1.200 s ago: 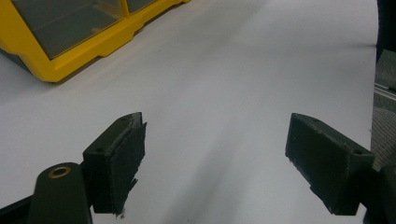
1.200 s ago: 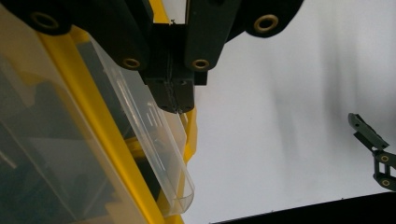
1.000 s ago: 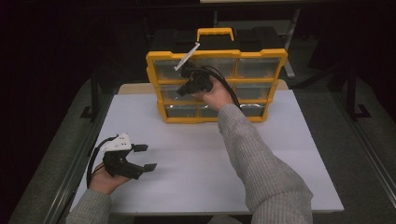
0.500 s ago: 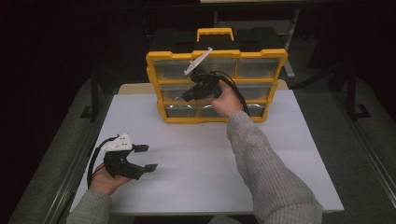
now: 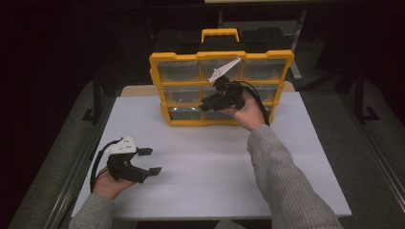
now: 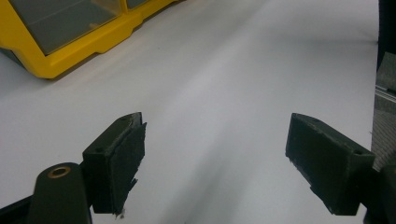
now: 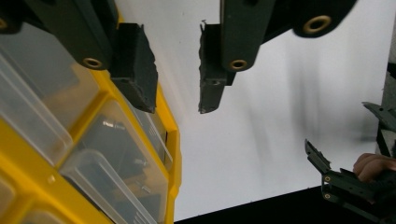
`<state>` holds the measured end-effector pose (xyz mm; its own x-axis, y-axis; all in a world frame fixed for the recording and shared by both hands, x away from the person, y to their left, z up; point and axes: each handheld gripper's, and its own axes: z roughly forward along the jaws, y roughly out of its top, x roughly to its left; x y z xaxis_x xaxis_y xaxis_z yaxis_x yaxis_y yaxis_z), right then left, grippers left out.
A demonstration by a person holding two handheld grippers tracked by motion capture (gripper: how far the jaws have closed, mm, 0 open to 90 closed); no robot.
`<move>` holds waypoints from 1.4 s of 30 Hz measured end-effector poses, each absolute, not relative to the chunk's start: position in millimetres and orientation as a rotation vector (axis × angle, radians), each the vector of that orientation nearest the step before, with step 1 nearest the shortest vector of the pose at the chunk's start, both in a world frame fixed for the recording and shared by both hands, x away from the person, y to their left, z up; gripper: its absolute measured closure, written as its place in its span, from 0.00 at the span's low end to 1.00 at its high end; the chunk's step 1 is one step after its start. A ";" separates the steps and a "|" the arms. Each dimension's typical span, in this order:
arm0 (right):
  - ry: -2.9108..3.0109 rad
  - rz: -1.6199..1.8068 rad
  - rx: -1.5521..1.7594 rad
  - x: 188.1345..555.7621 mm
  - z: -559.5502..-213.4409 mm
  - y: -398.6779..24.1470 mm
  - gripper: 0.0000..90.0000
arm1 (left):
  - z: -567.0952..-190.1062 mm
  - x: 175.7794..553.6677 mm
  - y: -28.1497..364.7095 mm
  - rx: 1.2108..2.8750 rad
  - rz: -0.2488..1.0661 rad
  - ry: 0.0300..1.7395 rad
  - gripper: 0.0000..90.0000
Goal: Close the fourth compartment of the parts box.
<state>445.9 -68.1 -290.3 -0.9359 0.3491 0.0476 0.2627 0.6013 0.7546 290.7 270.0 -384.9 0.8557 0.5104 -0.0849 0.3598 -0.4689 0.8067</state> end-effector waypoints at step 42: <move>2.605 1.332 0.837 398.3 -338.6 -163.4 0.38 | -390.0 293.0 268.8 2.124 0.196 0.677 0.19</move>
